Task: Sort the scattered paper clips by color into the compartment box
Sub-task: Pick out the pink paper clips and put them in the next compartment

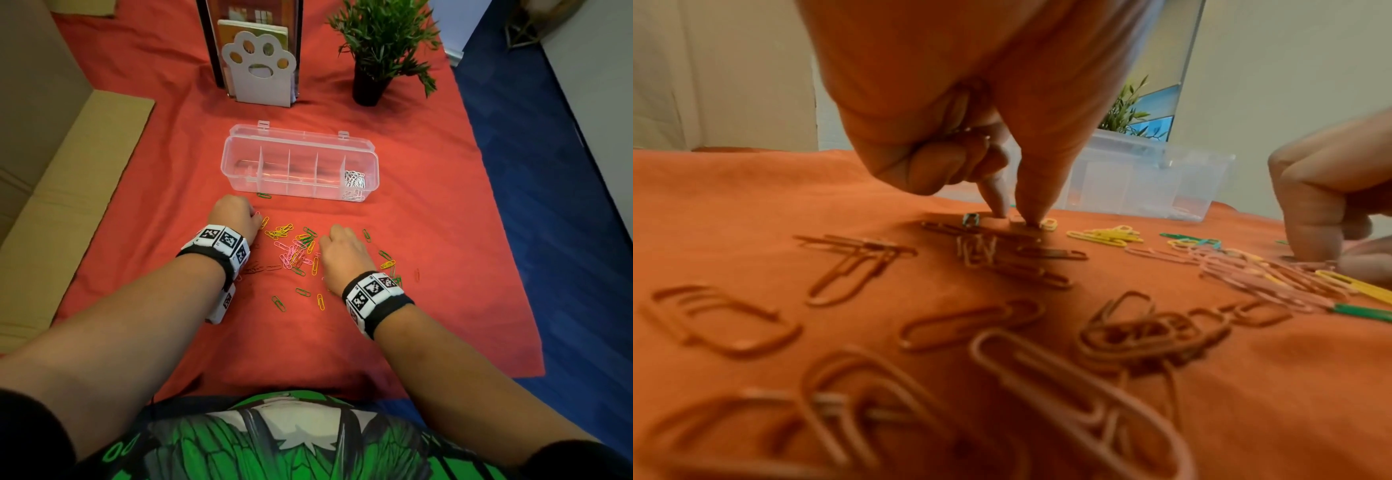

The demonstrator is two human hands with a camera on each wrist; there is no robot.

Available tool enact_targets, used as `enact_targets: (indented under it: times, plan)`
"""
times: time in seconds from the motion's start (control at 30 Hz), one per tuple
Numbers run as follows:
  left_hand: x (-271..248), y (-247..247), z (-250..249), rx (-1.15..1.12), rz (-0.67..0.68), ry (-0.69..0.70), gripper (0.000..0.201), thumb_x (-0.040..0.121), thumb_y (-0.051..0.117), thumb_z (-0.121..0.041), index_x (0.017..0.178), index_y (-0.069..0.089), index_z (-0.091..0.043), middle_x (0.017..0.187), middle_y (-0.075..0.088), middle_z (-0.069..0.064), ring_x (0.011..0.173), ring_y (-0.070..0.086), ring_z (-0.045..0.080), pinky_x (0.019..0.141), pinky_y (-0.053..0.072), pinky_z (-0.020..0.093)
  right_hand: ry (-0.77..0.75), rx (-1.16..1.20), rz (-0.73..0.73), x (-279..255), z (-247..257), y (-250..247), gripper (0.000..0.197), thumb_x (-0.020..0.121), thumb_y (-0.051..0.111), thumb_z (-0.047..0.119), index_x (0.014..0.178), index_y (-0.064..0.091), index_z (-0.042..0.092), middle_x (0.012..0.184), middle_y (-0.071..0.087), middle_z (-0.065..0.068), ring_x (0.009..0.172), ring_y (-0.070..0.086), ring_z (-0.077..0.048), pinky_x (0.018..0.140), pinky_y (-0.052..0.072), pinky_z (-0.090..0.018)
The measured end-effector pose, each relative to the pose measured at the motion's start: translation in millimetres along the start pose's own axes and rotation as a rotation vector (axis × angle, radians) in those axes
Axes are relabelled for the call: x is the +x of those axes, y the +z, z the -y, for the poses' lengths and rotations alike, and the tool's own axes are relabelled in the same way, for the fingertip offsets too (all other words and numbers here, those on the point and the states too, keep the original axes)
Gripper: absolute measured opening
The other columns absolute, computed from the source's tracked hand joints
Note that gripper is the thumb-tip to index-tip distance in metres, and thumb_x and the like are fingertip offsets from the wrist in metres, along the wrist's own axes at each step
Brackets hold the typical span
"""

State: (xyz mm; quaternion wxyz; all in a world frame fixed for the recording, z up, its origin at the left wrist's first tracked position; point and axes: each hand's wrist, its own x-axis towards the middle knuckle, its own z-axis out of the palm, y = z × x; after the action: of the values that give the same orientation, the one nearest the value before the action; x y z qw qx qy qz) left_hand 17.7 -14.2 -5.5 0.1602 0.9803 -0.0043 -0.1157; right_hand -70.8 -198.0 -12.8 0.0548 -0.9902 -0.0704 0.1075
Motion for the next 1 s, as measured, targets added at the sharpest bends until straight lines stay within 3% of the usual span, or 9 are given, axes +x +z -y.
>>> enact_targets:
  times: [0.13, 0.27, 0.33, 0.4, 0.5, 0.7, 0.83, 0.93, 1.0]
  plan:
    - [0, 0, 1, -0.020, 0.021, 0.007, 0.020, 0.085, 0.056, -0.014, 0.085, 0.072, -0.003, 0.095, 0.070, 0.020, 0.091, 0.063, 0.037, 0.076, 0.050, 0.035, 0.040, 0.112, 0.050, 10, -2, -1, 0.020, 0.082, 0.047, 0.002, 0.100, 0.057, 0.002, 0.108, 0.049, -0.015, 0.101, 0.047, -0.034, 0.082, 0.042, -0.040]
    - [0, 1, 6, -0.163, 0.034, -0.062, 0.020, 0.086, 0.052, -0.017, 0.086, 0.068, -0.005, 0.093, 0.069, 0.019, 0.089, 0.062, 0.037, 0.078, 0.049, 0.039, 0.276, 0.663, 0.084, 21, -15, -6, 0.012, 0.088, 0.052, 0.010, 0.077, 0.054, 0.016, 0.080, 0.058, -0.003, 0.074, 0.052, -0.021, 0.066, 0.036, -0.027]
    - [-3, 1, 8, -0.388, 0.082, -0.161, 0.014, 0.083, 0.052, -0.022, 0.079, 0.062, -0.013, 0.080, 0.063, 0.013, 0.078, 0.057, 0.030, 0.075, 0.048, 0.039, 0.391, 1.059, 0.043, 17, -21, -9, 0.024, 0.087, 0.052, 0.004, 0.070, 0.050, 0.020, 0.068, 0.057, -0.001, 0.056, 0.048, -0.012, 0.053, 0.036, -0.023]
    - [-10, 1, 8, -0.729, 0.145, -0.249, 0.012, 0.077, 0.055, -0.021, 0.066, 0.052, -0.017, 0.065, 0.055, 0.007, 0.060, 0.049, 0.023, 0.057, 0.044, 0.032, 0.461, 1.380, 0.006, 10, -23, -12, 0.027, 0.086, 0.050, -0.005, 0.071, 0.051, 0.018, 0.064, 0.055, -0.004, 0.042, 0.040, -0.004, 0.041, 0.029, -0.017]
    - [-22, 2, 7, -1.152, 0.268, -0.358, 0.022, 0.084, 0.050, 0.000, 0.073, 0.049, -0.020, 0.063, 0.052, 0.003, 0.043, 0.046, 0.008, 0.038, 0.034, 0.015, 0.512, 1.646, 0.029, 1, -25, -15, 0.025, 0.086, 0.047, -0.009, 0.078, 0.054, 0.013, 0.061, 0.054, -0.004, 0.040, 0.036, -0.003, 0.040, 0.025, -0.015]
    - [-41, -2, 10, -1.491, 0.573, -0.483, 0.028, 0.085, 0.032, -0.004, 0.076, 0.058, -0.014, 0.055, 0.051, -0.002, 0.040, 0.049, 0.008, 0.042, 0.044, 0.015, 0.539, 1.972, 0.205, -13, -28, -13, 0.019, 0.076, 0.039, 0.003, 0.074, 0.056, 0.013, 0.052, 0.051, 0.002, 0.043, 0.038, -0.008, 0.043, 0.029, -0.018]
    - [-47, 5, -1, -1.364, 0.612, -0.502, 0.027, 0.089, 0.042, -0.019, 0.065, 0.055, -0.016, 0.046, 0.051, -0.006, 0.036, 0.046, 0.006, 0.039, 0.040, 0.013, 0.557, 1.971, 0.337, -15, -27, -13, 0.025, 0.079, 0.038, 0.024, 0.063, 0.053, 0.012, 0.053, 0.044, 0.000, 0.043, 0.035, -0.011, 0.043, 0.028, -0.018]
    - [-47, 24, -6, -0.942, 0.416, -0.237, 0.017, 0.085, 0.062, -0.020, 0.068, 0.059, -0.019, 0.045, 0.052, -0.007, 0.039, 0.043, 0.007, 0.044, 0.037, 0.016, 0.618, 1.820, 0.330, -11, -20, -12, 0.035, 0.093, 0.039, 0.029, 0.062, 0.048, 0.015, 0.052, 0.042, 0.003, 0.041, 0.035, -0.009, 0.039, 0.029, -0.017]
    - [-49, 28, -6, -0.662, 0.326, -0.029, 0.005, 0.080, 0.069, -0.019, 0.076, 0.067, -0.020, 0.055, 0.054, -0.002, 0.051, 0.047, 0.014, 0.056, 0.039, 0.020, 0.612, 1.745, 0.232, -8, -15, -12, 0.029, 0.096, 0.040, 0.016, 0.069, 0.050, 0.013, 0.061, 0.046, 0.000, 0.048, 0.041, -0.010, 0.039, 0.039, -0.018]
